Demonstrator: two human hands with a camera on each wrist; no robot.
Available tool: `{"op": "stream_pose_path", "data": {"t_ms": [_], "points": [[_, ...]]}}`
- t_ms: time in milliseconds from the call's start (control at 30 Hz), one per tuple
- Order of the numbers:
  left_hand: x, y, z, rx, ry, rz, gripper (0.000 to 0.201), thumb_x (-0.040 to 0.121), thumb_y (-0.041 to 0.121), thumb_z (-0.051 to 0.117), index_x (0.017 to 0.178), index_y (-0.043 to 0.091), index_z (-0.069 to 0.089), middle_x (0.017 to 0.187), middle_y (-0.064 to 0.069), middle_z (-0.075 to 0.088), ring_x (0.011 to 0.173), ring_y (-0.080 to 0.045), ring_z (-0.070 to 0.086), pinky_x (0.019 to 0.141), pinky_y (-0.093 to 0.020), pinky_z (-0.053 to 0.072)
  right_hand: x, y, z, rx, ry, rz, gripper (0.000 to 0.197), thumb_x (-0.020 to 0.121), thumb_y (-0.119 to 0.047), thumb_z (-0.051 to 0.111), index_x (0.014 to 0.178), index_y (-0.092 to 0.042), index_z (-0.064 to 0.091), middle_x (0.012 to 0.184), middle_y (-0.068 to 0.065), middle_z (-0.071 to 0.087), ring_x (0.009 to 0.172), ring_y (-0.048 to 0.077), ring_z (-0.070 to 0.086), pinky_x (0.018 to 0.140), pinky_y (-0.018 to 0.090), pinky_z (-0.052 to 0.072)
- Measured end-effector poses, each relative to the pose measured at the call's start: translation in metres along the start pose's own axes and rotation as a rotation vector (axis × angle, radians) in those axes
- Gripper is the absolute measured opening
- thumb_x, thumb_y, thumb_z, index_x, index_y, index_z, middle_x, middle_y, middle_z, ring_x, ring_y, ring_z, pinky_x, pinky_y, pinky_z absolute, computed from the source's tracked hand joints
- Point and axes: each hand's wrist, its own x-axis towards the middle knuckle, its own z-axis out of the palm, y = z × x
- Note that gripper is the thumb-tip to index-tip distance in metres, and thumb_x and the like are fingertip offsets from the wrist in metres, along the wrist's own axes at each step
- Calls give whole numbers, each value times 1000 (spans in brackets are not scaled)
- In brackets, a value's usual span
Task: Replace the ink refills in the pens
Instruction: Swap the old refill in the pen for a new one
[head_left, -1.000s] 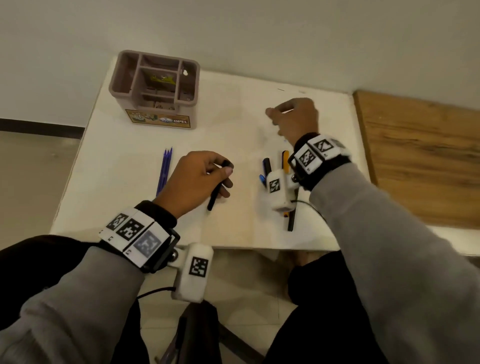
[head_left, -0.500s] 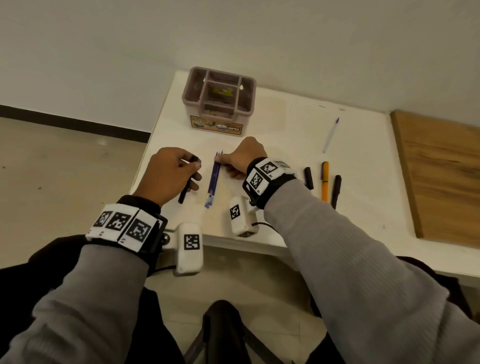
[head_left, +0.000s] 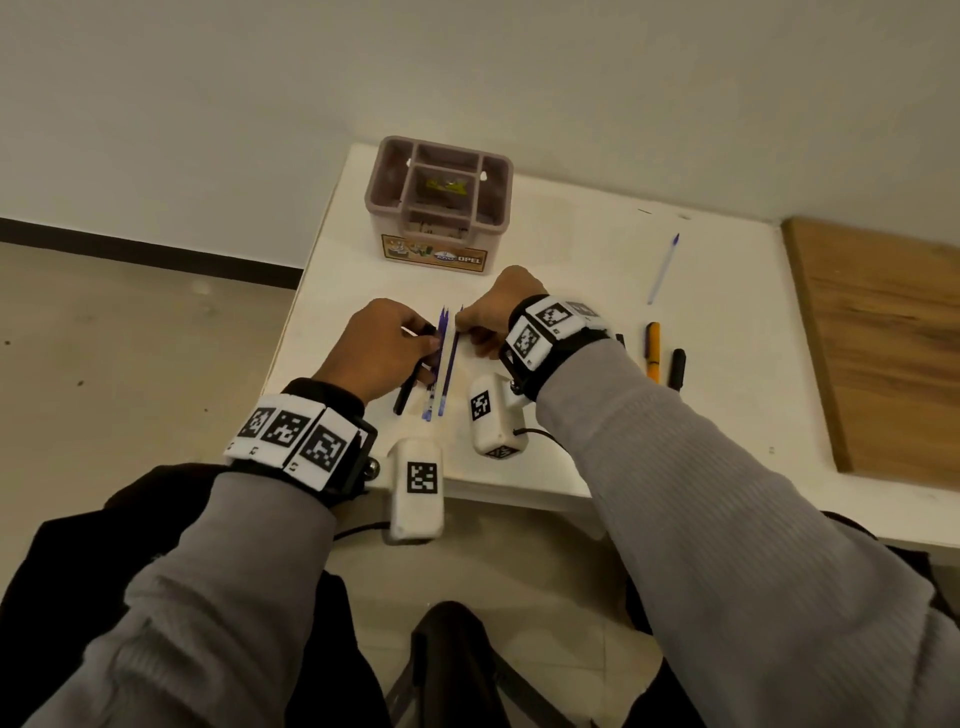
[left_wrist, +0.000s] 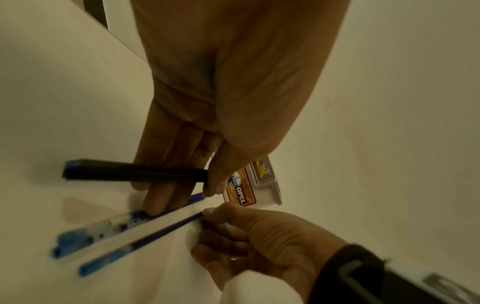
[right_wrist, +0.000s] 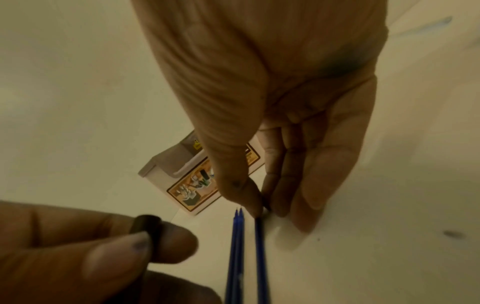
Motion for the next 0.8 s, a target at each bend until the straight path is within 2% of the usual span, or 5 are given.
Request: {"op": "stream_pose_path", "data": {"t_ms": [233, 433, 567, 700, 800], "points": [[2, 0, 3, 20, 19, 44, 12, 91, 8, 57, 86, 6, 68, 82, -17, 73, 71, -31, 73, 78, -44, 59, -6, -6, -2, -215, 81, -94, 38, 74, -33, 82, 70, -13, 49, 80, 2, 62, 76, 22, 61, 66, 28, 49], [0, 3, 7, -72, -38, 45, 12, 92, 4, 57, 98, -3, 65, 89, -25, 71, 75, -38, 71, 69, -38, 61, -16, 11, -19, -249, 142, -94, 49, 71, -42, 82, 101, -10, 60, 102, 8, 66, 90, 26, 63, 73, 30, 48], [-4, 11, 22, -77, -129, 124, 13, 91, 6, 60, 101, 2, 67, 89, -17, 73, 79, -29, 73, 65, -22, 58, -35, 38, -47, 395, 304, -87, 30, 74, -33, 79, 79, -5, 69, 77, 9, 74, 63, 19, 71, 62, 32, 60], [-4, 20, 38, -102, -233, 189, 13, 88, 5, 64, 99, 6, 70, 91, -13, 74, 78, -24, 74, 74, -26, 59, -74, 70, -77, 1002, 404, -195, 13, 87, -9, 66, 78, 0, 67, 69, 8, 67, 58, 20, 65, 61, 27, 56], [-5, 28, 49, -133, -299, 215, 14, 86, 5, 66, 98, 9, 72, 91, -10, 75, 79, -22, 74, 79, -31, 59, -82, 88, -83, 1150, 453, -259, 13, 90, -2, 61, 78, 0, 65, 70, 10, 64, 61, 21, 63, 67, 30, 57]]}}
